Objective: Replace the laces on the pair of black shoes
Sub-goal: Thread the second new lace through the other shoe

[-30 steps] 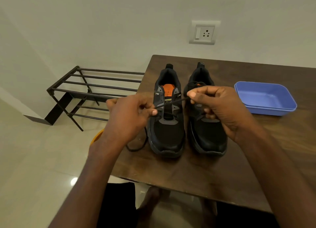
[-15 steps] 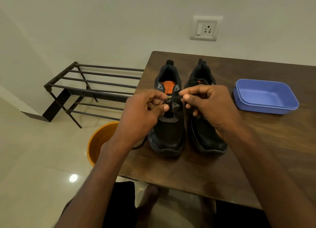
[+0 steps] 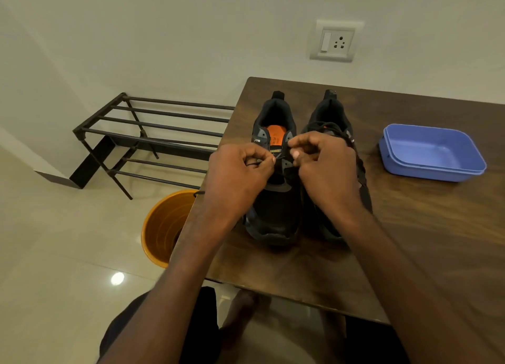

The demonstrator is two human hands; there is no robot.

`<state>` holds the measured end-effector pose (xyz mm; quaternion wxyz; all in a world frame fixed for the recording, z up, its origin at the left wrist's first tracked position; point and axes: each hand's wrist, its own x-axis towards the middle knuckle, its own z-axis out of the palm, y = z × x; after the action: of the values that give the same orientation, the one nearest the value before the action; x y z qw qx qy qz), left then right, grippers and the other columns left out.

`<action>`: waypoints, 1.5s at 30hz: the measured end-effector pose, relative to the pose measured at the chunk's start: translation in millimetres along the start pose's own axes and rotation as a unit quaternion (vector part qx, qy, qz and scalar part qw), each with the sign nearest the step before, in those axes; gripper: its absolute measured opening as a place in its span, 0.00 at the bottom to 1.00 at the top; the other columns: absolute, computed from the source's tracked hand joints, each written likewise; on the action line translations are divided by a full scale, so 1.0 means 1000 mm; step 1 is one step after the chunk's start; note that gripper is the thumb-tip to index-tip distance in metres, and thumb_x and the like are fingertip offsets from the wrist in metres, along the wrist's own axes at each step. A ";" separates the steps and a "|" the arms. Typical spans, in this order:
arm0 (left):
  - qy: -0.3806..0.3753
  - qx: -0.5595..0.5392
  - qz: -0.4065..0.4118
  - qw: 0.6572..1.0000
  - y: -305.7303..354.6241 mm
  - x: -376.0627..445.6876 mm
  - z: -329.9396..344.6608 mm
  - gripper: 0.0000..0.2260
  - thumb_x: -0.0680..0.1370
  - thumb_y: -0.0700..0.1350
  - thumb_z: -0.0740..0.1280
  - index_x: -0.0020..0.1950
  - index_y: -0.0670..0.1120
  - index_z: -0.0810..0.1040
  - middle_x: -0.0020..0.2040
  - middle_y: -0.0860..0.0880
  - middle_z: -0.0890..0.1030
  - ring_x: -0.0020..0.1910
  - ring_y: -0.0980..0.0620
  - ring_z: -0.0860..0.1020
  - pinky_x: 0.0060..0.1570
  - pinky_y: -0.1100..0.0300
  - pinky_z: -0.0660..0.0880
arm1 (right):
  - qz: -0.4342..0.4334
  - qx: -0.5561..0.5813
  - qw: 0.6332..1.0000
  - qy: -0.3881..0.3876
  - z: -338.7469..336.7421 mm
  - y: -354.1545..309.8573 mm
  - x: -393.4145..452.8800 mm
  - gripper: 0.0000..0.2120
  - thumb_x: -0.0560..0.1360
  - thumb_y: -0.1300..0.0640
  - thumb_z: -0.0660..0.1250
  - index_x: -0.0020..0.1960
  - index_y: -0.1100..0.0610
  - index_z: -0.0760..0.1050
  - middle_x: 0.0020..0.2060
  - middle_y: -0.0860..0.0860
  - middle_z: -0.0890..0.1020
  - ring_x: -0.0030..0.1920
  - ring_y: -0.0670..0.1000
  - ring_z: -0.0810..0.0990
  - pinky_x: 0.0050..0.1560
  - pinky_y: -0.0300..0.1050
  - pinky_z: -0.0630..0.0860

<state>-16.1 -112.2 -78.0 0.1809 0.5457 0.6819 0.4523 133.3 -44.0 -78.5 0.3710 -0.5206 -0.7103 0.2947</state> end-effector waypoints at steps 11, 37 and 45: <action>-0.004 0.055 0.039 0.998 -0.012 0.005 0.005 0.05 0.80 0.45 0.72 0.54 0.50 0.87 0.46 0.54 0.86 0.45 0.59 0.83 0.48 0.59 0.84 | 0.065 -0.036 0.997 0.005 0.006 -0.003 0.012 0.07 0.71 0.49 0.77 0.47 0.48 0.83 0.34 0.43 0.83 0.39 0.45 0.84 0.50 0.51 0.84; -0.051 0.158 0.036 0.985 -0.011 0.009 0.015 0.07 0.80 0.48 0.71 0.57 0.52 0.86 0.51 0.54 0.86 0.50 0.56 0.82 0.55 0.50 0.81 | 0.174 0.109 0.978 0.040 0.013 -0.003 0.006 0.05 0.71 0.52 0.78 0.39 0.49 0.83 0.31 0.45 0.85 0.32 0.44 0.85 0.42 0.49 0.86; -0.013 0.215 0.021 0.976 -0.006 0.005 0.024 0.05 0.79 0.49 0.72 0.54 0.53 0.85 0.48 0.53 0.80 0.49 0.52 0.78 0.55 0.43 0.78 | 0.170 0.110 0.975 0.091 0.020 -0.007 -0.001 0.04 0.69 0.50 0.76 0.37 0.48 0.82 0.32 0.38 0.83 0.36 0.44 0.85 0.43 0.49 0.85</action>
<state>-3.3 -97.2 -93.8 0.0586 0.5921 0.7491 0.2913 113.0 -47.7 -84.7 0.4337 -0.6144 -0.5374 0.3816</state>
